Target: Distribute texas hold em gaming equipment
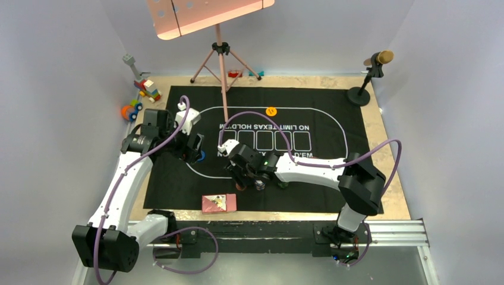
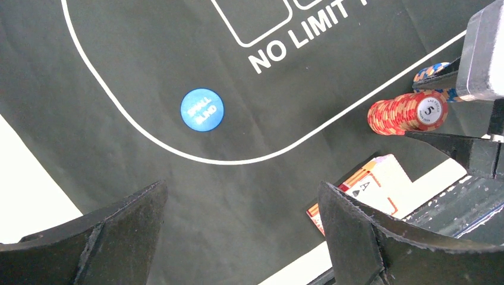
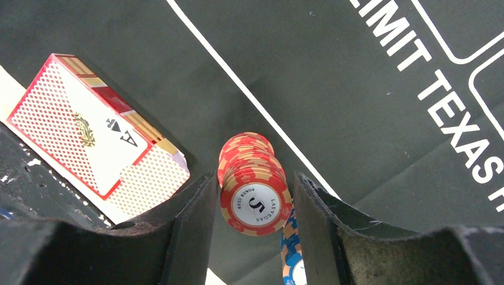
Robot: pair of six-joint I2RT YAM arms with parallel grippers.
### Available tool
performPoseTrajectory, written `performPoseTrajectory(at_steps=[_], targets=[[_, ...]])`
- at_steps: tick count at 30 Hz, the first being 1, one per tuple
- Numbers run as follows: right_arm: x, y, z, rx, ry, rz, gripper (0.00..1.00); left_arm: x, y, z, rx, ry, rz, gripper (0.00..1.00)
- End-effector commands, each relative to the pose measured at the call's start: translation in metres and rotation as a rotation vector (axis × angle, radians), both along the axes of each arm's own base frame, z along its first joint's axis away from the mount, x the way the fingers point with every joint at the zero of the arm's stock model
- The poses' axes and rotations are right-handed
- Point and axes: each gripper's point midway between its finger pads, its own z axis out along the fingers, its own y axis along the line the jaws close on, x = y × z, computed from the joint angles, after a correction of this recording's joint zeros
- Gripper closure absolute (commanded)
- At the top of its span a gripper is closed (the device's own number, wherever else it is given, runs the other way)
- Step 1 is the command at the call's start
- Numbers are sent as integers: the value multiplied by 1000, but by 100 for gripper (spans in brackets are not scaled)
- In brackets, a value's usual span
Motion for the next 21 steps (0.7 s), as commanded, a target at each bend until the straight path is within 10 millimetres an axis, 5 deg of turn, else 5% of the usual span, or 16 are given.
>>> performPoseTrajectory(at_steps=[1, 6, 21], targets=[[5, 4, 16, 14, -31, -3, 46, 2, -2, 8, -12, -51, -21, 0], [6, 1, 13, -3, -37, -13, 40, 2, -2, 9, -15, -52, -24, 0], [1, 0, 3, 0, -11, -13, 48, 1, -3, 12, -16, -62, -27, 0]])
